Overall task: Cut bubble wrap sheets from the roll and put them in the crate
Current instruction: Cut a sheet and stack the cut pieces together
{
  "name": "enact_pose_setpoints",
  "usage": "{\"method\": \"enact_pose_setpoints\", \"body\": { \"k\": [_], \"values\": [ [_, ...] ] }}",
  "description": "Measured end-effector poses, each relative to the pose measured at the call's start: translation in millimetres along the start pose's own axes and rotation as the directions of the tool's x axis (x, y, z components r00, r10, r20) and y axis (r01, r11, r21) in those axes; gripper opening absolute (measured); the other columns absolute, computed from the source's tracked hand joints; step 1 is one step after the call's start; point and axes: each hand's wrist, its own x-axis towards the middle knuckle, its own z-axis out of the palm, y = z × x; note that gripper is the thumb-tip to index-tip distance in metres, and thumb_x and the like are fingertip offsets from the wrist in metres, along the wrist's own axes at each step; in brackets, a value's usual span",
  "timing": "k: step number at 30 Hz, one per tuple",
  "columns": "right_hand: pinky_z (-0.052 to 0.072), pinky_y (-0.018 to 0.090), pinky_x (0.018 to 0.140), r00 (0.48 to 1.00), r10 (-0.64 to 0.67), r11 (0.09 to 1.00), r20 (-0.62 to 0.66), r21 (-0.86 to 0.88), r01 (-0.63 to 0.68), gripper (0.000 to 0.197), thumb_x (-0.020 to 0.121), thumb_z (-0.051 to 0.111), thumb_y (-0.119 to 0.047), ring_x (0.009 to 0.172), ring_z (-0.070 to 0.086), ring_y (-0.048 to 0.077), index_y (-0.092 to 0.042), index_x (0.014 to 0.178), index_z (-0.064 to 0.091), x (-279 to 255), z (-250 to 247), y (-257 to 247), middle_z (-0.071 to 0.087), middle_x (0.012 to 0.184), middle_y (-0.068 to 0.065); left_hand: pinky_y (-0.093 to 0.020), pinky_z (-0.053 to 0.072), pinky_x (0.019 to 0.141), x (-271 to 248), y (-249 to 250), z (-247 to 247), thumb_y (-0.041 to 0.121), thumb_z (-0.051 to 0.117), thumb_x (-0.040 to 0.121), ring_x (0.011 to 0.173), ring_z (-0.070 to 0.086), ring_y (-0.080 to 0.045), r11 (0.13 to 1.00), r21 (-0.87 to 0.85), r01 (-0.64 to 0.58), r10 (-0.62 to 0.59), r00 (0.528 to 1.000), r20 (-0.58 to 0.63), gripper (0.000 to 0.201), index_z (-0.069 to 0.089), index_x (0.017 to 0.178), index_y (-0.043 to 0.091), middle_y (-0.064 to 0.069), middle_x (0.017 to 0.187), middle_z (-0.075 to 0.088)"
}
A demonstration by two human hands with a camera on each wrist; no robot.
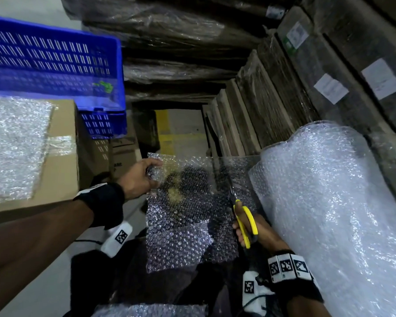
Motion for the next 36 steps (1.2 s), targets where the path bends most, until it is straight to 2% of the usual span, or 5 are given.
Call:
{"method": "enact_pose_setpoints", "body": {
  "k": [4,14,18,24,36],
  "values": [
    [0.045,0.024,0.04,0.999,-0.026,1.0,-0.033,-0.007,0.026,0.071,0.06,0.063,-0.073,0.041,0.053,0.02,-0.003,0.07,0.062,5,-1,0,0.056,0.054,0.01,-0.022,0.055,0.065,-2,0,3,-0.001,0.075,0.083,0.086,0.069,-0.033,1.0,-0.011,0.01,-0.011,1.0,-0.017,0.063,0.051,0.137,0.021,0.003,0.134,0.049],
    [0.043,0.026,0.044,1.0,-0.021,0.998,0.023,0.064,0.019,0.073,0.058,0.063,-0.076,0.045,0.05,0.02,-0.004,0.07,0.061,13,1,-2,0.054,0.055,0.009,-0.022,0.052,0.063,-1,-6,2,-0.002,0.075,0.084,0.073,0.064,-0.008,0.999,-0.048,-0.017,0.015,0.999,-0.033,0.059,0.053,0.127,0.031,-0.004,0.126,0.057],
    [0.042,0.025,0.042,0.999,-0.01,0.998,0.038,0.063,0.008,0.074,0.058,0.061,-0.076,0.042,0.05,0.019,-0.003,0.069,0.06,18,3,-1,0.053,0.051,0.007,-0.029,0.055,0.069,-1,-7,0,-0.002,0.074,0.084,0.082,0.064,-0.014,0.998,-0.057,-0.033,0.031,0.999,-0.038,0.059,0.054,0.116,0.042,-0.003,0.125,0.058],
    [0.038,0.023,0.04,0.999,-0.034,0.999,0.009,0.04,0.033,0.074,0.059,0.06,-0.079,0.039,0.049,0.02,-0.005,0.068,0.059,22,3,-2,0.051,0.05,0.007,-0.038,0.061,0.075,-2,-9,0,-0.001,0.074,0.083,0.096,0.068,-0.025,0.997,-0.066,-0.027,0.026,1.0,-0.018,0.06,0.053,0.124,0.037,0.001,0.137,0.051],
    [0.037,0.022,0.038,0.999,-0.044,0.991,0.02,0.131,0.041,0.066,0.06,0.065,-0.071,0.036,0.046,0.018,-0.007,0.072,0.059,28,5,-16,0.051,0.052,0.007,-0.045,0.059,0.086,-5,-5,-2,-0.001,0.077,0.081,0.105,0.065,-0.023,0.994,-0.102,-0.045,0.041,0.998,-0.042,0.062,0.057,0.115,0.047,-0.002,0.141,0.051]
  ]
}}
